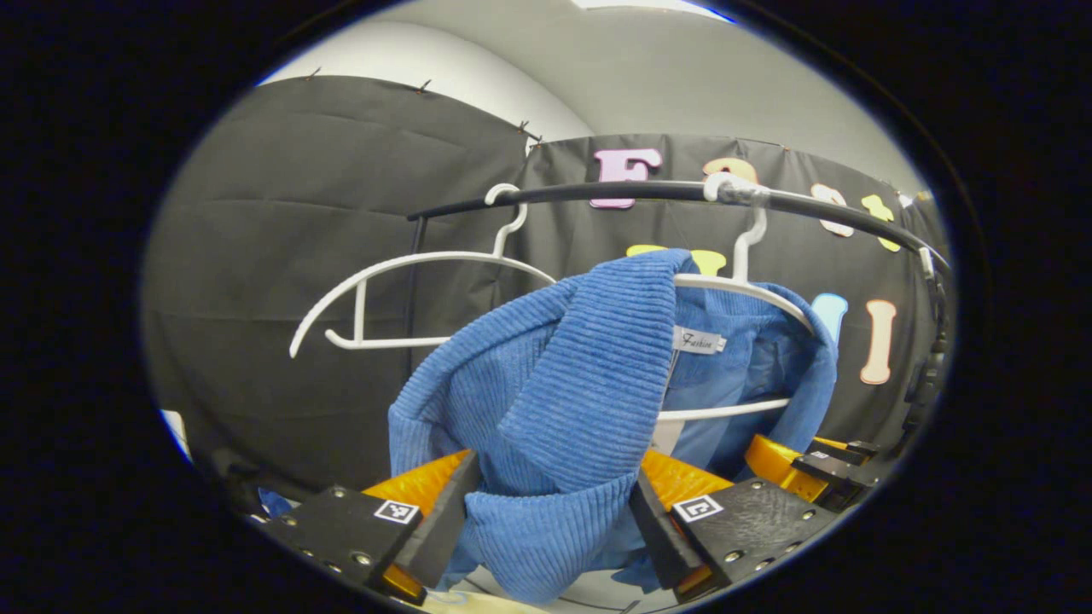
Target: Grasp the clothes on the hanger with both hands and then place them into the laundry hamper below.
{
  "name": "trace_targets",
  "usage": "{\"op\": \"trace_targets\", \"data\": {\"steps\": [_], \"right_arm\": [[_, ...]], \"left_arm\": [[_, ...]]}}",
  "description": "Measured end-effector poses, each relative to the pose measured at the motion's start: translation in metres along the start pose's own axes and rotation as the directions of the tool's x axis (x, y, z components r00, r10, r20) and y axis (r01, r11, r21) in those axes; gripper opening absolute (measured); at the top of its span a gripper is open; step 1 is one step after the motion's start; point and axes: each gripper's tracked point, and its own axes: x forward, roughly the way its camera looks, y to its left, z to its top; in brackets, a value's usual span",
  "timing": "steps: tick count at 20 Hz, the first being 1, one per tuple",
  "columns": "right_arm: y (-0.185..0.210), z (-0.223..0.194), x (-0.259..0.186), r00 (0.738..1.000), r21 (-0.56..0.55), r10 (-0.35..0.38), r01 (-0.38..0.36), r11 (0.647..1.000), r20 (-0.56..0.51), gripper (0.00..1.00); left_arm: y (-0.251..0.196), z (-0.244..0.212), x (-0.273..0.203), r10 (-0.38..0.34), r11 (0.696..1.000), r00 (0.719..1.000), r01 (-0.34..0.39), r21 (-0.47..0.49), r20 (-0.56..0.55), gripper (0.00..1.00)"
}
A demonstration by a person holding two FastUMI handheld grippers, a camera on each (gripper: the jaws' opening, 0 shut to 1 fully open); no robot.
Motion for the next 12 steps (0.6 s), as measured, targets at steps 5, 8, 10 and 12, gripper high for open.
{"op": "trace_targets", "data": {"steps": [5,8,10,12], "right_arm": [[0.0,0.0,0.001,1.0,0.009,0.019,-0.019,1.0,0.006,0.46],[-0.011,0.003,0.001,1.0,0.016,-0.004,0.004,1.0,0.027,0.23],[-0.006,0.004,0.0,0.999,0.037,0.031,-0.033,0.999,0.032,0.07],[-0.007,0.006,0.0,0.998,0.03,0.046,-0.047,0.998,0.047,0.05]], "left_arm": [[-0.013,-0.002,0.002,-0.044,0.999,0.999,0.044,0.014,-0.023,0.45],[-0.002,0.0,0.0,0.005,1.0,1.0,-0.005,0.029,-0.004,0.31],[-0.014,-0.003,0.0,-0.055,0.998,0.998,0.055,-0.007,-0.011,0.17],[-0.02,-0.007,0.002,-0.097,0.995,0.995,0.097,-0.018,-0.028,0.16]]}}
